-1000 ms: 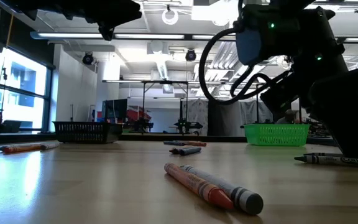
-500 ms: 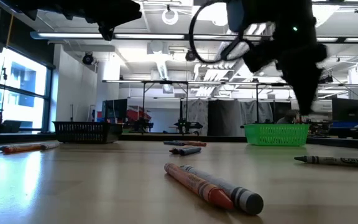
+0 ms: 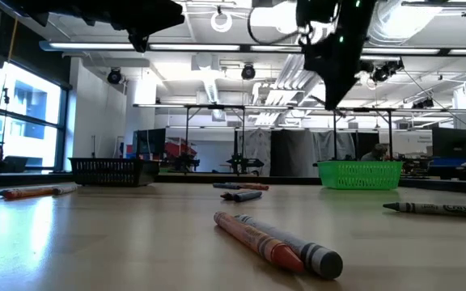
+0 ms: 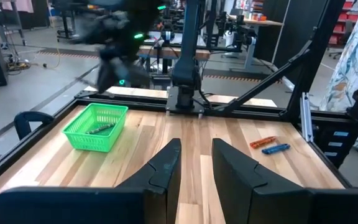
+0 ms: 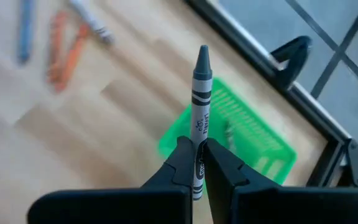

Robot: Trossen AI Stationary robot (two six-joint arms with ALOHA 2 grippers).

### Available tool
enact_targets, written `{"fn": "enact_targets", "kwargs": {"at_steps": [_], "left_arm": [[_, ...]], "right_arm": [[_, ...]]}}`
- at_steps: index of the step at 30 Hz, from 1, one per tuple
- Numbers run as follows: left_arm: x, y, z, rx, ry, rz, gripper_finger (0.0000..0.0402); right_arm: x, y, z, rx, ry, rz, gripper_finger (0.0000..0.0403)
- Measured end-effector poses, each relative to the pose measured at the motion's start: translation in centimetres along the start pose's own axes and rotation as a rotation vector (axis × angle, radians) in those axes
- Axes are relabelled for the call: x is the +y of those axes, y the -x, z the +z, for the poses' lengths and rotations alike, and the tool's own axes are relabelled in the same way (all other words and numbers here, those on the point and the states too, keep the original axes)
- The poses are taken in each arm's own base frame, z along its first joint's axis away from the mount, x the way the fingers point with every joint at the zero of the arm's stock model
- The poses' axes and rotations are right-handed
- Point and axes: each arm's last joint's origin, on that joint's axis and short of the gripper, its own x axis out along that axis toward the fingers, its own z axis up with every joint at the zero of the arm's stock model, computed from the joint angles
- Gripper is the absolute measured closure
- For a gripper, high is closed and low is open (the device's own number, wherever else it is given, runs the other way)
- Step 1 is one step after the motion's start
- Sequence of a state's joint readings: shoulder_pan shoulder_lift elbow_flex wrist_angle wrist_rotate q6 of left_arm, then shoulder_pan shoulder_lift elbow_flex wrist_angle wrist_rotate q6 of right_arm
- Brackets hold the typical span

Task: Sort crayons
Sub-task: Put the gray crayon into the green bin, then put the blue crayon into the yellow bin

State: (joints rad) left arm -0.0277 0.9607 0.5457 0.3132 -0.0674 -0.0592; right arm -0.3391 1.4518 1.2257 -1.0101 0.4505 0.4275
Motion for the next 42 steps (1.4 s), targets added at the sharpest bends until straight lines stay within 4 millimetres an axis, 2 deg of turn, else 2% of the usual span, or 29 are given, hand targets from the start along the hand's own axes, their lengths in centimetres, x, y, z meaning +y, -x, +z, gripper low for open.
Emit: {"fn": "enact_targets", "kwargs": {"at_steps": [3, 7, 11, 15, 22, 33, 39, 42], "left_arm": [[0.0, 0.0, 0.0, 0.001, -0.001, 0.0, 0.0321], [0.0, 0.0, 0.0, 0.005, -0.002, 0.0, 0.0321], [0.0, 0.0, 0.0, 0.004, -0.004, 0.0, 0.0321], [0.0, 0.0, 0.0, 0.002, -0.003, 0.0, 0.0321], [0.0, 0.0, 0.0, 0.001, -0.001, 0.0, 0.0321], [0.0, 0.0, -0.2, 0.019, -0.01, 0.001, 0.0321], [0.1, 0.0, -0.7, 0.075, -0.024, 0.012, 0.0321], [0.3, -0.3, -1.3, 0.117, -0.032, 0.084, 0.0321]], "right_arm": [[-1.7, -3.0, 0.1, 0.065, -0.023, 0.009, 0.0394], [-3.7, -6.2, -1.4, 0.197, -0.051, -0.017, 0.0394], [-4.5, -7.9, -2.6, 0.237, -0.074, -0.025, 0.0394], [-4.4, -9.0, -3.4, 0.232, -0.071, 0.006, 0.0394], [-4.2, -9.9, -4.4, 0.245, -0.048, 0.026, 0.0385], [-4.1, -9.9, -4.6, 0.254, -0.017, 0.053, 0.0305], [-4.2, -9.3, -4.5, 0.24, -0.03, 0.1, 0.0303], [-4.4, -8.4, -4.4, 0.211, -0.05, 0.166, 0.0306]]}}
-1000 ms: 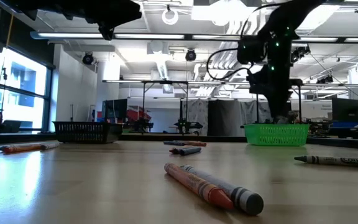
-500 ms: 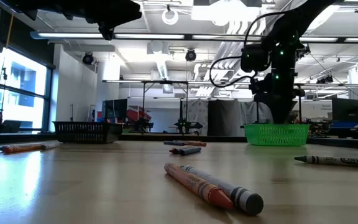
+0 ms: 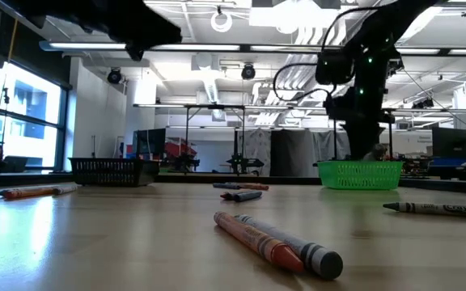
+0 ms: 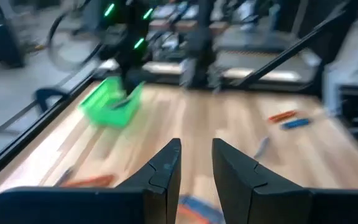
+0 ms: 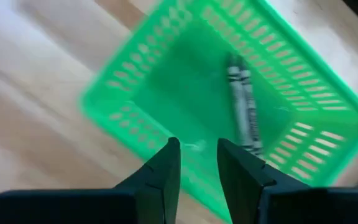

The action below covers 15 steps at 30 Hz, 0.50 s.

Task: Sort crayons
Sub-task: Put the blue crayon into the yellow bin

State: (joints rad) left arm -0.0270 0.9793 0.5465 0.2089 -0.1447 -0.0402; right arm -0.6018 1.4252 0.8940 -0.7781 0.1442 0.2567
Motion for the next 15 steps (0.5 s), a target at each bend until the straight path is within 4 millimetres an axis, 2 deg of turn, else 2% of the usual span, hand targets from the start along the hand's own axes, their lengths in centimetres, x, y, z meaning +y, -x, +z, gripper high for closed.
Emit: {"fn": "enact_targets", "kwargs": {"at_steps": [6, 12, 15], "left_arm": [[1.0, -2.0, -2.1, 0.136, -0.017, 0.149, 0.0321], [3.1, -4.0, -4.3, 0.265, -0.054, 0.178, 0.0321], [4.5, -4.9, -4.8, 0.315, -0.032, 0.193, 0.0321]], "right_arm": [[0.6, 2.7, -0.3, -0.1, -0.025, 0.176, 0.0313], [3.4, 6.1, -0.7, -0.284, 0.075, 0.417, 0.0314], [5.1, 7.6, -1.0, -0.387, 0.141, 0.496, 0.0314]]}}
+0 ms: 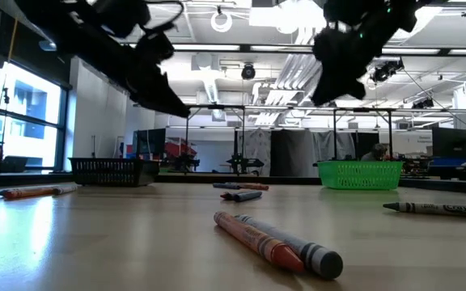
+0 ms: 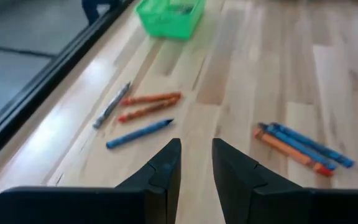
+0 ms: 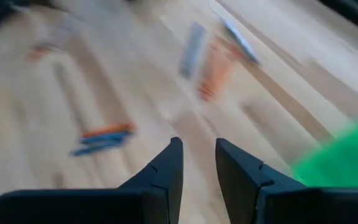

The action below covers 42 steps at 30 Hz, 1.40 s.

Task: Sort crayons
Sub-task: Put the blue crayon into the yellow bin

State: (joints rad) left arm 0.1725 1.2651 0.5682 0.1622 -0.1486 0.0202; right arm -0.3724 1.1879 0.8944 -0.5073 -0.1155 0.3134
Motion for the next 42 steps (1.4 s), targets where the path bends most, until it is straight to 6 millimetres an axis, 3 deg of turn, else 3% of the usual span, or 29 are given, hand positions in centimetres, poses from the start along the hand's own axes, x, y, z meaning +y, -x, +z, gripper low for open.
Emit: {"fn": "enact_targets", "kwargs": {"at_steps": [5, 11, 23, 33, 42], "left_arm": [[1.6, -2.1, 1.1, 0.092, -0.032, -0.008, 0.0321], [3.1, -5.2, 2.7, 0.305, -0.116, 0.006, 0.0321], [4.7, -10.8, 4.9, 0.592, -0.42, -0.093, 0.0321], [6.7, -14.1, 4.9, 0.646, -0.431, -0.069, 0.0321], [7.8, -15.2, 4.1, 0.688, -0.434, -0.08, 0.0321]], "right_arm": [[2.5, 0.5, -0.2, -0.076, 0.082, 0.034, 0.0314], [3.6, 0.6, -1.0, -0.059, 0.127, 0.008, 0.0314], [3.5, 0.6, -1.6, 0.0, 0.177, -0.018, 0.0314], [3.2, 0.6, -2.2, 0.052, 0.202, -0.072, 0.0314], [3.1, 0.6, -2.2, 0.055, 0.221, -0.071, 0.0314]]}}
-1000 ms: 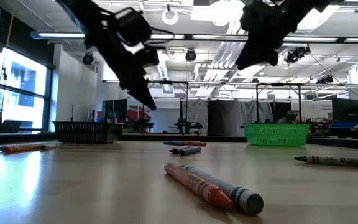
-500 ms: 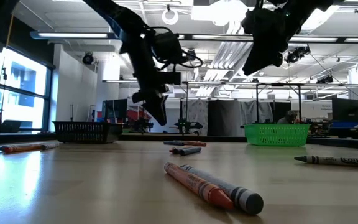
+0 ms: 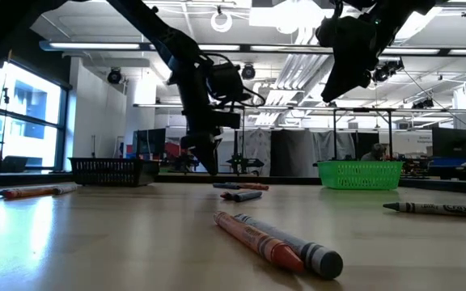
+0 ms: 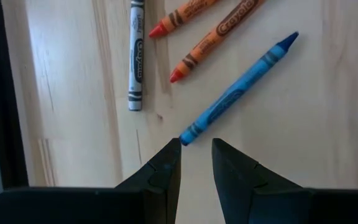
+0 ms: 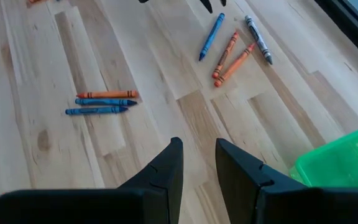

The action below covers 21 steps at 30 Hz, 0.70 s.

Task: Sort crayons
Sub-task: Put the blue crayon into the yellow bin

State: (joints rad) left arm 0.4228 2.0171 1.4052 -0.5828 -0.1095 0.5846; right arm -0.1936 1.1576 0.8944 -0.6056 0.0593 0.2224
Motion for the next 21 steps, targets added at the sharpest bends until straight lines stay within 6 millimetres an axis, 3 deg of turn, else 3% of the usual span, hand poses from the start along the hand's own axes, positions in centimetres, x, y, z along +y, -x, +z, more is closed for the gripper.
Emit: {"fn": "enact_targets", "kwargs": {"at_steps": [21], "left_arm": [[0.36, 0.04, 0.67, -0.099, -0.058, -0.007, 0.0321]], "right_arm": [[0.0, 0.0, 0.0, 0.0, -0.031, -0.001, 0.0314]]}}
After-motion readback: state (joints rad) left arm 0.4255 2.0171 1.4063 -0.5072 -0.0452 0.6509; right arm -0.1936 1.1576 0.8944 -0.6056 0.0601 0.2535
